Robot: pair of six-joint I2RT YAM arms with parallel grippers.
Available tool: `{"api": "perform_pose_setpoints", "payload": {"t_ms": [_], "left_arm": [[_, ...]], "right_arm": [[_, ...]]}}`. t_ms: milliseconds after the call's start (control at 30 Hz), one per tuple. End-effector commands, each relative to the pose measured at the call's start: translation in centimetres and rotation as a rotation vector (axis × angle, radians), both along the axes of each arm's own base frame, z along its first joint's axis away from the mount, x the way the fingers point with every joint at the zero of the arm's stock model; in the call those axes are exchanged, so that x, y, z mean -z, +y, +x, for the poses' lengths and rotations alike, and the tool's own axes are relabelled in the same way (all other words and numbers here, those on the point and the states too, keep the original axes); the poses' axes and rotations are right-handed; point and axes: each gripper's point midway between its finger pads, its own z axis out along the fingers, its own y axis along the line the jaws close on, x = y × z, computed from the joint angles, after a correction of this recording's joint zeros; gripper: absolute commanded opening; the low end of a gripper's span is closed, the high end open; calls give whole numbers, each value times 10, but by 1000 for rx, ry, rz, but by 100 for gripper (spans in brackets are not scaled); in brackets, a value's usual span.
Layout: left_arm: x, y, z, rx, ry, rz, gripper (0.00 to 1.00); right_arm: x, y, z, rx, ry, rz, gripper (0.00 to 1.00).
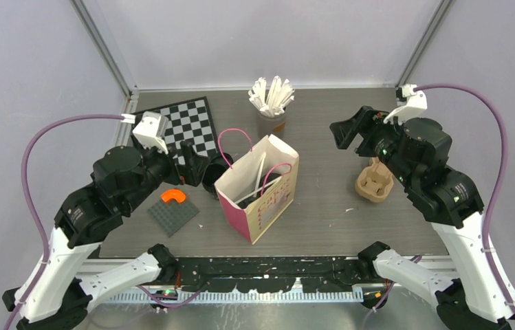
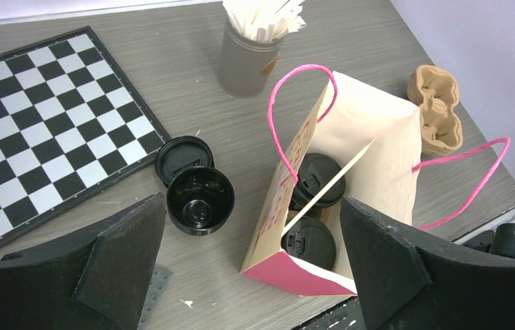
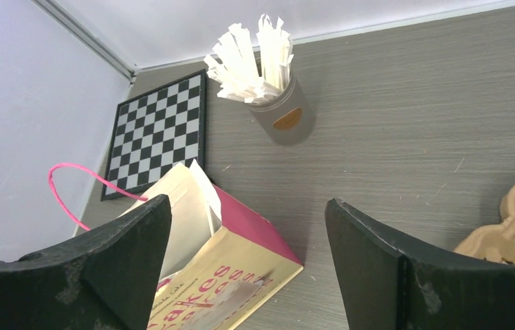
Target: Pack the takeout coffee
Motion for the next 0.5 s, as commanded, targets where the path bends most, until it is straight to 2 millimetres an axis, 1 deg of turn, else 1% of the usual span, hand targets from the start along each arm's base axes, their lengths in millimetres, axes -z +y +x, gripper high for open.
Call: {"api": "perform_pose_setpoints", "payload": {"t_ms": [0,100,233,467], "left_arm": [[-18,2,0,2,-100,-64,100],[-14,8,-2,-25,-104,-87,100],[-8,13,-4,-38,-100,-95,100],[-5,11,-2,-38,-95,-90,100]], "right_arm": [[-5,0,-2,13,-23,71,86],[-2,6,-6,-20,-14,99,86],[-3,13,-5,-42,-4,113,86],[-1,20,-2,-70,10,110,86]]}}
